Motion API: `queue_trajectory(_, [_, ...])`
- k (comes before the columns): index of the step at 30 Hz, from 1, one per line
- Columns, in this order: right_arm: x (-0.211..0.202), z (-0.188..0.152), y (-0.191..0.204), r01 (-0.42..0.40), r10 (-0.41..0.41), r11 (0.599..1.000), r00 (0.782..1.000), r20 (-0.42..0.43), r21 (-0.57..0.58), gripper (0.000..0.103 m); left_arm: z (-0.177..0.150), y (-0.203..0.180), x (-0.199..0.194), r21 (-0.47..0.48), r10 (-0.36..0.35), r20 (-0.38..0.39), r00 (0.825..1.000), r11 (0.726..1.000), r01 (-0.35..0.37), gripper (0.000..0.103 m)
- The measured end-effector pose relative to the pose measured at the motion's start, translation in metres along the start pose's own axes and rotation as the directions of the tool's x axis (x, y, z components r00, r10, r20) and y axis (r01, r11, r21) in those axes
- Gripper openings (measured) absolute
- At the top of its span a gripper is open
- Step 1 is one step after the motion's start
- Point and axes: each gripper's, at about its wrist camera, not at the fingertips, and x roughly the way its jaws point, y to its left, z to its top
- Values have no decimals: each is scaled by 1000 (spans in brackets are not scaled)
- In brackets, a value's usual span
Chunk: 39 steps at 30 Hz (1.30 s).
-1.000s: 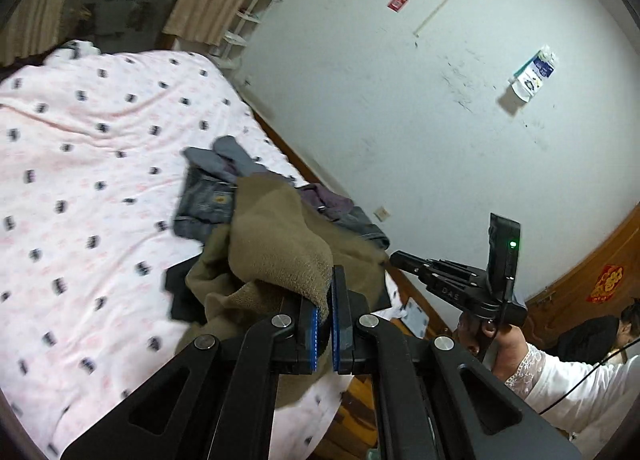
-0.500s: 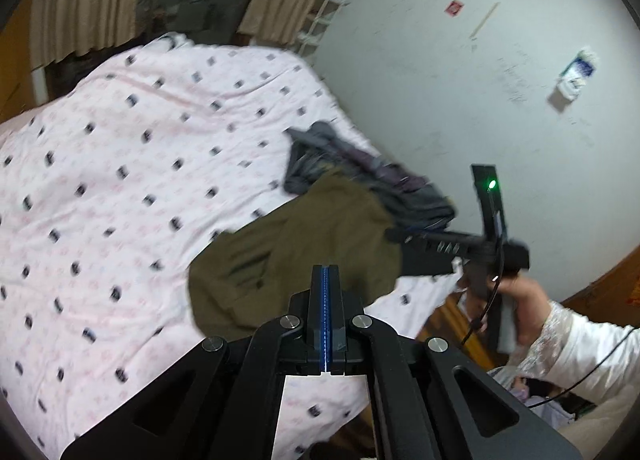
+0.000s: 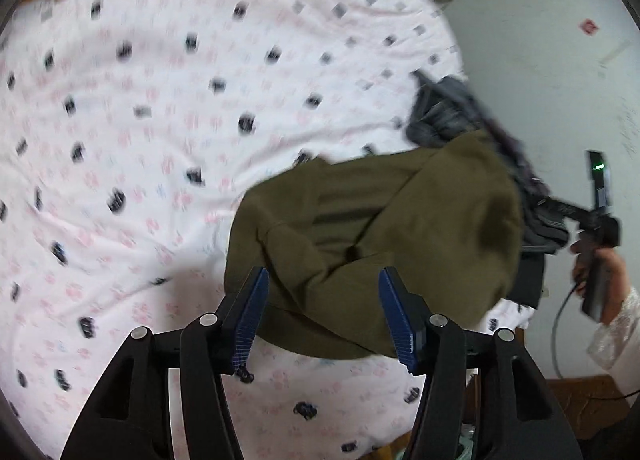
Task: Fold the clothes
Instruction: 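Lift the olive sweatshirt off the pile with both tools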
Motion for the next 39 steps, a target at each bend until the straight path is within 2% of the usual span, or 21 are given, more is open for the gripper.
queue_trajectory(5, [47, 43, -8, 34, -31, 994, 999, 22, -106, 72, 8, 16, 64, -49, 0, -57, 998, 999, -3, 52])
queue_trajectory(8, [78, 61, -7, 48, -48, 987, 999, 6, -154, 72, 12, 19, 98, -58, 31, -98, 995, 998, -37, 52])
queue_trajectory(15, [133, 75, 2, 70, -78, 971, 997, -27, -229, 72, 21, 17, 145, -47, 93, -127, 987, 994, -100, 52])
queue_trajectory(20, [140, 77, 2, 71, -71, 969, 997, 5, -237, 72, 22, 17, 160, -63, 149, -145, 978, 985, -159, 52])
queue_trajectory(24, [126, 86, -9, 48, -34, 979, 997, 72, -197, 72, 18, 22, 173, -83, 150, -172, 974, 983, -166, 52])
queue_trajectory(29, [147, 96, -12, 13, -14, 978, 1000, 0, -208, 73, 15, 25, 187, -101, 171, -197, 965, 976, -193, 52])
queue_trajectory(30, [152, 94, -8, 32, -34, 973, 999, -5, -227, 75, 14, 27, 186, -104, 164, -198, 966, 977, -187, 51])
queue_trajectory(31, [156, 92, -4, 52, -55, 968, 998, -6, -247, 76, 14, 29, 186, -106, 157, -199, 967, 978, -180, 43])
queue_trajectory(32, [157, 89, 0, 68, -70, 962, 998, 2, -265, 75, 13, 32, 185, -108, 160, -203, 966, 977, -184, 21])
queue_trajectory(33, [156, 86, 3, 73, -74, 958, 997, 6, -276, 66, 13, 35, 183, -110, 167, -207, 964, 975, -193, 10])
queue_trajectory(34, [156, 84, 5, 78, -78, 955, 997, 10, -287, 48, 12, 39, 179, -127, 151, -208, 966, 976, -180, 7])
queue_trajectory(35, [156, 81, 8, 83, -83, 951, 996, 15, -299, 36, 10, 43, 176, -150, 124, -205, 971, 976, -157, 6])
queue_trajectory(36, [155, 79, 11, 83, -82, 948, 997, 16, -309, 14, 9, 48, 172, -173, 97, -202, 974, 976, -133, 6])
queue_trajectory(37, [153, 76, 12, 73, -73, 946, 997, 10, -315, 9, 8, 50, 167, -181, 84, -199, 976, 976, -121, 5])
queue_trajectory(39, [147, 71, 15, 52, -54, 944, 999, 2, -325, 6, 7, 50, 157, -178, 73, -188, 979, 978, -107, 5])
